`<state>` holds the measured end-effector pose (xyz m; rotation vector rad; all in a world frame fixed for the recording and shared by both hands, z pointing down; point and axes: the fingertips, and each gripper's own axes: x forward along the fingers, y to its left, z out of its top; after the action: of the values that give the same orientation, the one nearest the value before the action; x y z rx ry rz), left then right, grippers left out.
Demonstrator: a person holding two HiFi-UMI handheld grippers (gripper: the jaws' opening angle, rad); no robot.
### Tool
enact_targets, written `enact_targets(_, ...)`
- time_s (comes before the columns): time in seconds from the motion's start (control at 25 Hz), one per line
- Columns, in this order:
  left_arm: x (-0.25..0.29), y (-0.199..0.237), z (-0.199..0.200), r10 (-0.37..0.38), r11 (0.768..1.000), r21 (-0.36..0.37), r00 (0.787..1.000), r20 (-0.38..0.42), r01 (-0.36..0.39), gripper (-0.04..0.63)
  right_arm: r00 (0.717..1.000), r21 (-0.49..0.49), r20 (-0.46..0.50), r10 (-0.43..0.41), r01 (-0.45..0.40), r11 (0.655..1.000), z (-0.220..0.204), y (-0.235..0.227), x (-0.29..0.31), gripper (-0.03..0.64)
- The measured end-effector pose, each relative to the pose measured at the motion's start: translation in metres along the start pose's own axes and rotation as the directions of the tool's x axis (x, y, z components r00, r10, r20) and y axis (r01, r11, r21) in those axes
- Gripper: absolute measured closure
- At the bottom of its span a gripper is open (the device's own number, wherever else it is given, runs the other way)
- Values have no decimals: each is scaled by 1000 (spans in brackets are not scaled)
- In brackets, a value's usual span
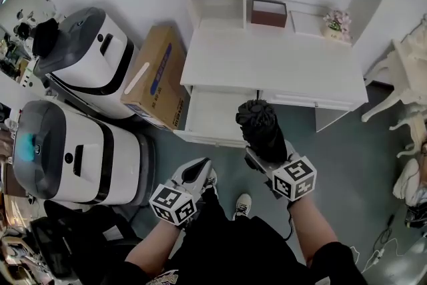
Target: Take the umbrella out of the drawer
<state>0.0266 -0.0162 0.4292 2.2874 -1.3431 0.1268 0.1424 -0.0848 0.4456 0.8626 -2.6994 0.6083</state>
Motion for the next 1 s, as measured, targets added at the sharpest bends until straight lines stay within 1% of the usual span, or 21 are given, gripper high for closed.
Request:
enact_targets(0.16,-21,-12,-10,27,1000,1,1000,2,-27,595,1000,34,18,12,-13,999,-8,21,-24,344)
enact_targets(0.4,-41,-16,-15,29,1000,11,1000,3,-29,595,999,92,46,17,-21,996,-19,47,-39,344)
enact_targets(0.64,-63,-8,-20,-19,1000,15,1000,-6,19,595,998,147,63,12,-21,989,-25,81,-33,342)
enact_targets(0.8,-87,3,-20,-53,998,21,998,-20,53,595,996,193,85,-14,-3,981,-27,109,-26,342)
enact_targets(1.0,-121,17,-23,-93,995,24,995,-32,94,595,994,218,99,-47,25,976,-33,149,-19,342)
